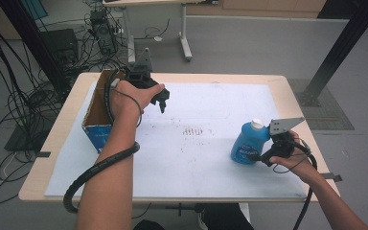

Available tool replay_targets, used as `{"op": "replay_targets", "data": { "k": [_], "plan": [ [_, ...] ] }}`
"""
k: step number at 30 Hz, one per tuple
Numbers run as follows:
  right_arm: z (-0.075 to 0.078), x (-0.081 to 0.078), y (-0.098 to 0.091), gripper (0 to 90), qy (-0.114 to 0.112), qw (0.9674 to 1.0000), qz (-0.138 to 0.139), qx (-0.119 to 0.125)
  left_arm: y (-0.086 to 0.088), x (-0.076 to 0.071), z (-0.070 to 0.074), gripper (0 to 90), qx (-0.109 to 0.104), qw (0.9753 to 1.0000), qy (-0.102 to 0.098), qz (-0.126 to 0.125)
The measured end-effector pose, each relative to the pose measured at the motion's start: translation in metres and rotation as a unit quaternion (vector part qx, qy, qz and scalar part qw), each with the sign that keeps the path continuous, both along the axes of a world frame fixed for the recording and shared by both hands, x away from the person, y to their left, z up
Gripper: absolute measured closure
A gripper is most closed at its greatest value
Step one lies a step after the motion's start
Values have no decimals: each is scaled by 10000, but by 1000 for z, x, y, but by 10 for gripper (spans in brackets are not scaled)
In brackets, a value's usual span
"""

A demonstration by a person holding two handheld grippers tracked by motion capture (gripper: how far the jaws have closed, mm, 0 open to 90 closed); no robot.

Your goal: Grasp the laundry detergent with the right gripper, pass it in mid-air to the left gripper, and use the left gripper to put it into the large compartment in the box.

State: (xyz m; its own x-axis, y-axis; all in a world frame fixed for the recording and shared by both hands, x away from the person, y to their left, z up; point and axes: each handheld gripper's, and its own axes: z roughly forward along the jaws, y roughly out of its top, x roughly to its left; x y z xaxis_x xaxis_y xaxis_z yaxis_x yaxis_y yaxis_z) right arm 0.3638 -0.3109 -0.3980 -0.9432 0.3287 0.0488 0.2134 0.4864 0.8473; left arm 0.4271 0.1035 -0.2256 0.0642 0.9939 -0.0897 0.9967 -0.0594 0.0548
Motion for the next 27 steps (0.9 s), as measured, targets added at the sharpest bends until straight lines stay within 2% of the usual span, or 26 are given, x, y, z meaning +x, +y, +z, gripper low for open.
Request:
{"op": "replay_targets", "data": {
  "k": [27],
  "plan": [
    [6,1,3,14,-119,9999,29,17,-5,2,4,62,25,10000,-57,-39]
  ]
}}
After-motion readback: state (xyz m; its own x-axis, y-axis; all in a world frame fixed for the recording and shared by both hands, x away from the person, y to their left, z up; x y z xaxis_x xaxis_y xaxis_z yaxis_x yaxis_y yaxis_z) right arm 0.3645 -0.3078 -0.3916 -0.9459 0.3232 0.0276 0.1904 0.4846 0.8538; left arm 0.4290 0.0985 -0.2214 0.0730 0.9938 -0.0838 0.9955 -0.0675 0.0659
